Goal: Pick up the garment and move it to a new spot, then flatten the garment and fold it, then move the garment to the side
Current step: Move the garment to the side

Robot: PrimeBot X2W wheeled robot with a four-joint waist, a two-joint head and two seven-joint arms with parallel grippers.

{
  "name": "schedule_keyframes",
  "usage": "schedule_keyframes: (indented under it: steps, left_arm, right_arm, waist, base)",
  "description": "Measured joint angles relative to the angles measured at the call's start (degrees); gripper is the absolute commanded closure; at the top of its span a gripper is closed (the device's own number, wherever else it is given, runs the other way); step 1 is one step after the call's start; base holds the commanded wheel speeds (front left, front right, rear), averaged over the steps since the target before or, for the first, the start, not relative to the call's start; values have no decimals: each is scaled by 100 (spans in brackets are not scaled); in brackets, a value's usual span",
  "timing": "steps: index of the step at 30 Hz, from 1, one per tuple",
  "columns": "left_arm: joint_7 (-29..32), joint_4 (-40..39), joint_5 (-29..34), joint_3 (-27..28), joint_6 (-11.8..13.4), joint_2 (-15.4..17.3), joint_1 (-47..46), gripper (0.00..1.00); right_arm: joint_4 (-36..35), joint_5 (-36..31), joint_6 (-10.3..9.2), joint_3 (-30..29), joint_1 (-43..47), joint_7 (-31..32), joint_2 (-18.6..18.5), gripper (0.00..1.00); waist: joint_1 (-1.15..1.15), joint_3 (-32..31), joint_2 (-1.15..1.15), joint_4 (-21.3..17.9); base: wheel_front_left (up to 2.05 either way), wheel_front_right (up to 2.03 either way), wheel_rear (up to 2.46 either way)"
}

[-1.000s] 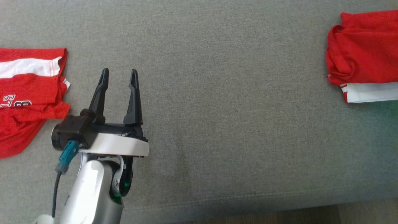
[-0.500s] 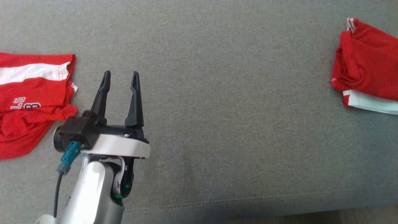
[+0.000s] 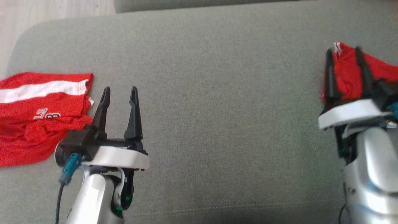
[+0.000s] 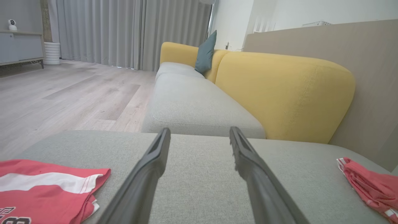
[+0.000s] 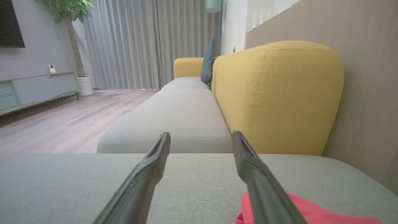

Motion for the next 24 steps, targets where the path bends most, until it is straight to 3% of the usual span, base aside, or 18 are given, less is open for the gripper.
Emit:
schedule_keyframes:
  steps: [5,12,24]
  left_arm:
    - [0,0,-56,40,41,0,185,0]
    - [0,11,-90,123,-18,4,527,0]
    - [0,-25,-113,130,-67,12,994,0]
  right_arm:
    - [-142,-89,0,14,541,-107,255,0]
    - [-254,411,0,475,1306,-322,294,0]
    - [-747,577,0,500,1995,-456,305,0]
  waist:
    - [0,-286,0,40]
    - [0,-606,0,78]
    - [0,-809,0,40]
  base:
    - [0,0,0]
    - [0,0,0]
    - [0,0,0]
